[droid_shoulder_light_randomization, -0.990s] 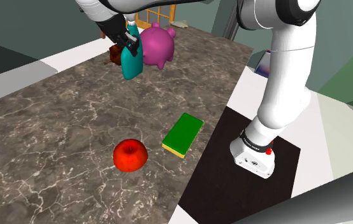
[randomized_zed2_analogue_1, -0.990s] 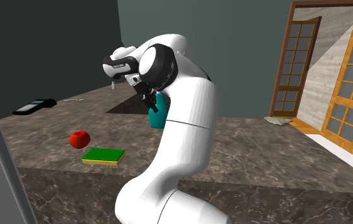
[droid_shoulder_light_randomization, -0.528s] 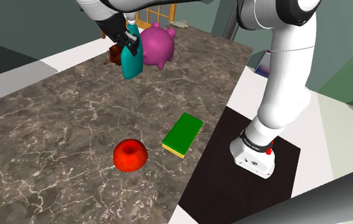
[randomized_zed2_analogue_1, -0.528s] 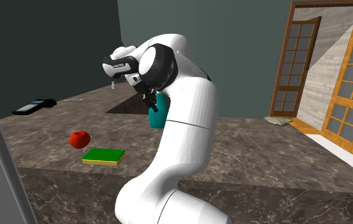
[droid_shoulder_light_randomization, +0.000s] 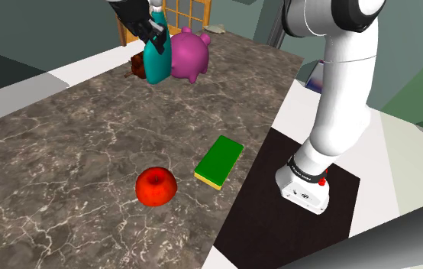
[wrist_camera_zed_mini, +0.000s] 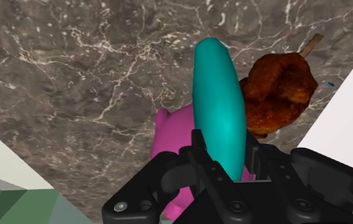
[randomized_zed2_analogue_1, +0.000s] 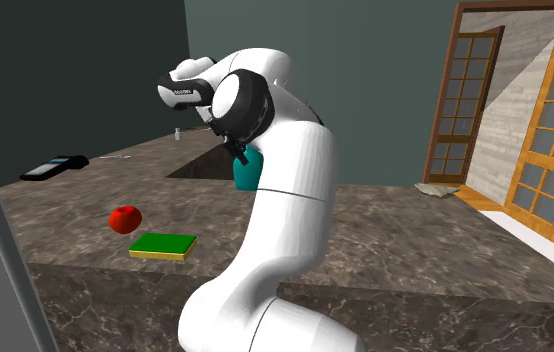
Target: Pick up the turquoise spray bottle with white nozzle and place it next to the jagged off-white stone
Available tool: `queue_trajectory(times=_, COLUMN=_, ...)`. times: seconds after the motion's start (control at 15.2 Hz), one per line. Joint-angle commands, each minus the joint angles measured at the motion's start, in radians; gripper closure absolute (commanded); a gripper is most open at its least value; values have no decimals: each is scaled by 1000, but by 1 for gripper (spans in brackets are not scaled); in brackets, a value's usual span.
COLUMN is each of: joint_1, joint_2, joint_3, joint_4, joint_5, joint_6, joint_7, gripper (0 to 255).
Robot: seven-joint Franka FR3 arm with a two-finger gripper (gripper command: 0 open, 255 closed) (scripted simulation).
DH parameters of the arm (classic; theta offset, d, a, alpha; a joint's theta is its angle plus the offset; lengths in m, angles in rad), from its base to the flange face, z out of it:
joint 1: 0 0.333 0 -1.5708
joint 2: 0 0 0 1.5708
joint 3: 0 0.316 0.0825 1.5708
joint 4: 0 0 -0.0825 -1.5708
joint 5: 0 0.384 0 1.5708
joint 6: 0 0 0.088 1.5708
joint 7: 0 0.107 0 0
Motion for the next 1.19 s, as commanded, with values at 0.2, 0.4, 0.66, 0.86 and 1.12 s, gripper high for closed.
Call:
queue_trajectory(times=0.2, joint_1=58, joint_2=10, joint_3=-17, joint_4=97, joint_5=-24, joint_6=-67, joint_7=-36, gripper=255)
queue_trajectory(times=0.4, joint_1=99, joint_2=20, joint_3=-32, joint_4=163, joint_5=-45, joint_6=-109, joint_7=-62, gripper=255)
queue_trajectory(times=0.66, joint_1=88, joint_2=8, joint_3=-34, joint_4=190, joint_5=-52, joint_6=-125, joint_7=-101, gripper=255)
queue_trajectory(times=0.86, joint_1=-68, joint_2=-57, joint_3=2, joint_4=85, joint_5=-6, joint_6=-54, joint_7=-147, gripper=255)
queue_trajectory(times=1.12, joint_1=-257, joint_2=-134, joint_3=40, joint_4=-20, joint_5=43, joint_6=40, joint_7=-225, gripper=255)
